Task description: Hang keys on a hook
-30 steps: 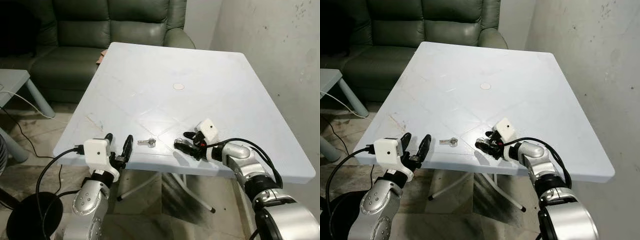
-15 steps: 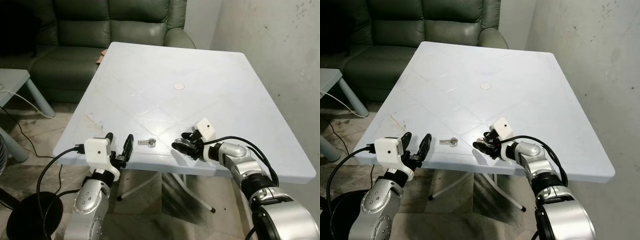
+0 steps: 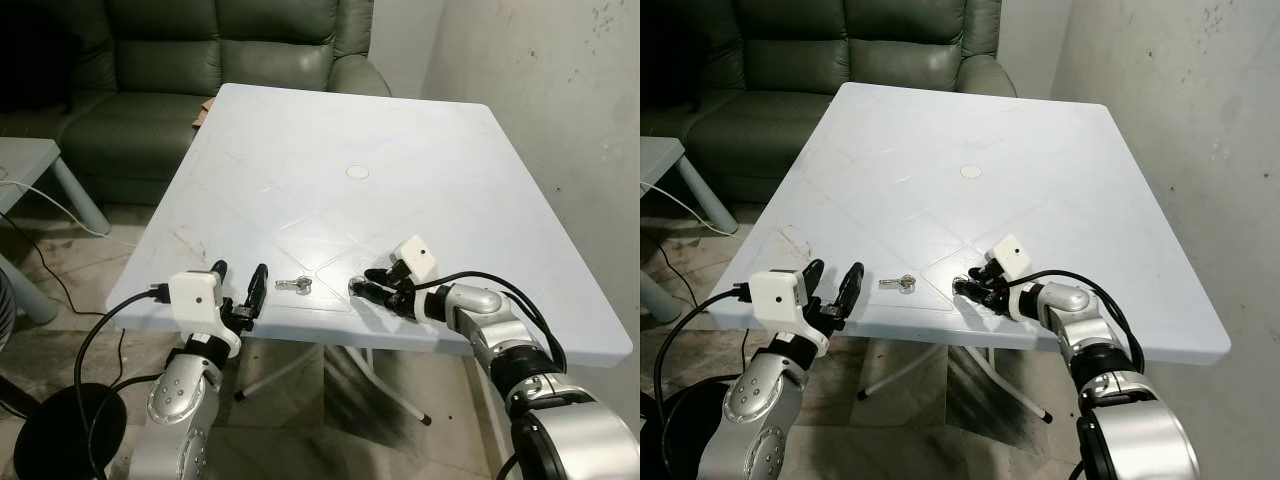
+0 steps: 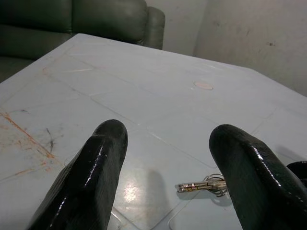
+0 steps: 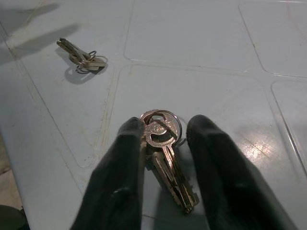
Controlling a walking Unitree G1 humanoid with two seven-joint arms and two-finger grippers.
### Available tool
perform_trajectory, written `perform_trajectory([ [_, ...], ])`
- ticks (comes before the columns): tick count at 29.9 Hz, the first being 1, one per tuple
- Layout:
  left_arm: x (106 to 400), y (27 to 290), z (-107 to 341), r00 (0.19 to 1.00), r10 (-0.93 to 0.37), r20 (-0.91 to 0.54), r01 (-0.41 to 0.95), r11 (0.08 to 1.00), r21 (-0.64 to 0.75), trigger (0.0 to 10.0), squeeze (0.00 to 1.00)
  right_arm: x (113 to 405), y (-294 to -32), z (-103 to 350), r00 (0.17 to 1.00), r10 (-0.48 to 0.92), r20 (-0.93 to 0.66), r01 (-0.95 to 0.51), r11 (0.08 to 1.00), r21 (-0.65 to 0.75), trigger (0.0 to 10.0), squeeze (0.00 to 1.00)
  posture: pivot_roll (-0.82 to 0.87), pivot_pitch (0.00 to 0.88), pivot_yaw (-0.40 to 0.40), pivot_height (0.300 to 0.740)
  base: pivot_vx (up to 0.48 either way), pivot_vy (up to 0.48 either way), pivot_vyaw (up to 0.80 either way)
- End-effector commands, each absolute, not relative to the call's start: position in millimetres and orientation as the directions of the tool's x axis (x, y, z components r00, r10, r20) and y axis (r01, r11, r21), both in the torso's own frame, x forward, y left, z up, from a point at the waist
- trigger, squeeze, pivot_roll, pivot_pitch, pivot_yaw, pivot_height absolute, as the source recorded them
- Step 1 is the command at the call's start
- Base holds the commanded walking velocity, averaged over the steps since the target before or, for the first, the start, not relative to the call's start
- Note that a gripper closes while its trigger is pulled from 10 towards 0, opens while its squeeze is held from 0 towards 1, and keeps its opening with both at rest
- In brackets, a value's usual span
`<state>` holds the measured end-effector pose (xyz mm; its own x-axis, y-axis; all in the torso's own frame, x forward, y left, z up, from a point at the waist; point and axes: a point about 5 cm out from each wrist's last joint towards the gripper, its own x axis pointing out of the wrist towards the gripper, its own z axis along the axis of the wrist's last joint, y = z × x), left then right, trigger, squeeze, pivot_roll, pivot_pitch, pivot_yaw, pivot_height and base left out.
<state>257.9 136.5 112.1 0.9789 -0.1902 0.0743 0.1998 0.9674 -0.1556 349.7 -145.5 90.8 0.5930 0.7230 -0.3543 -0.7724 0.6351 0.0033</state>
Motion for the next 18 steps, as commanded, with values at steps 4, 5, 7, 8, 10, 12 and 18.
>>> perform_trajectory([
  [4, 259.2, 140.1, 113.3, 0.982, -0.174, 0.07, 0.182, 0.972, -0.149, 10.0, 0.0, 353.1, -144.3, 97.2, 0.579, 0.733, -0.357, -0.787, 0.617, -0.011, 10.0, 0.0, -0.05, 0.053, -0.031, 0.74, 0.0, 0.0, 0.0],
  [5, 259.1, 140.1, 113.3, 0.982, -0.174, 0.07, 0.183, 0.972, -0.148, 10.0, 0.0, 353.2, -143.8, 97.4, 0.58, 0.733, -0.355, -0.787, 0.617, -0.011, 10.0, 0.0, -0.05, 0.053, -0.031, 0.74, 0.0, 0.0, 0.0],
  [7, 259.0, 140.1, 113.2, 0.982, -0.174, 0.07, 0.183, 0.972, -0.148, 10.0, 0.0, 353.7, -143.1, 97.9, 0.585, 0.732, -0.351, -0.783, 0.622, -0.008, 10.0, 0.0, -0.05, 0.053, -0.031, 0.74, 0.0, 0.0, 0.0],
  [8, 259.3, 140.0, 113.2, 0.982, -0.174, 0.07, 0.183, 0.972, -0.149, 10.0, 0.0, 354.4, -142.7, 98.6, 0.59, 0.729, -0.347, -0.78, 0.626, -0.009, 10.0, 0.0, -0.05, 0.052, -0.032, 0.74, 0.0, 0.0, 0.0],
  [10, 259.5, 139.8, 113.2, 0.982, -0.173, 0.07, 0.182, 0.972, -0.15, 10.0, 0.0, 354.8, -142.0, 99.4, 0.593, 0.73, -0.34, -0.779, 0.627, -0.012, 10.0, 0.0, -0.05, 0.049, -0.033, 0.74, 0.0, 0.0, 0.0],
  [12, 259.6, 139.6, 113.3, 0.982, -0.173, 0.071, 0.182, 0.972, -0.151, 10.0, 0.0, 355.1, -141.4, 99.7, 0.593, 0.731, -0.338, -0.778, 0.628, -0.009, 10.0, 0.0, -0.05, 0.05, -0.034, 0.74, 0.0, 0.0, 0.0],
  [18, 259.7, 139.5, 113.4, 0.983, -0.17, 0.073, 0.18, 0.972, -0.153, 10.0, 0.0, 357.3, -137.6, 102.5, 0.604, 0.729, -0.321, -0.771, 0.636, -0.008, 10.0, 0.0, -0.05, 0.048, -0.037, 0.74, 0.0, 0.0, 0.0],
])
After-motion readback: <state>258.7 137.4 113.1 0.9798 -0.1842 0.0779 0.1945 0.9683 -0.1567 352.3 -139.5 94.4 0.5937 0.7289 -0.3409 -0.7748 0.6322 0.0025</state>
